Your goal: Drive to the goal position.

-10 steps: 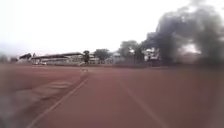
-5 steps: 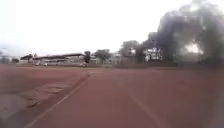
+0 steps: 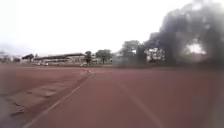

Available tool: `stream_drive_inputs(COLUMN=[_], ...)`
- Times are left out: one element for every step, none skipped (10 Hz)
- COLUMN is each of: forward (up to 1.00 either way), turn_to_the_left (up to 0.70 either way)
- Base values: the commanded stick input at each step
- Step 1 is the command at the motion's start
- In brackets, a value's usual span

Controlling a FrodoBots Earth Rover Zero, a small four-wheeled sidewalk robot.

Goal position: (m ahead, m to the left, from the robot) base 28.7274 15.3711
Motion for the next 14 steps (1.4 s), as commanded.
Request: stream_drive_inputs(forward=[0.70,0.70,0.70,0.70,0.70,0.70,0.70,0.70,0.70,0.70,0.70,0.70,0.70,0.70], turn_to_the_left=[-0.17,-0.04,0.00,0.00,0.00,0.00,0.00,0.00,0.00,0.00,0.00,0.00,0.00,0.00])
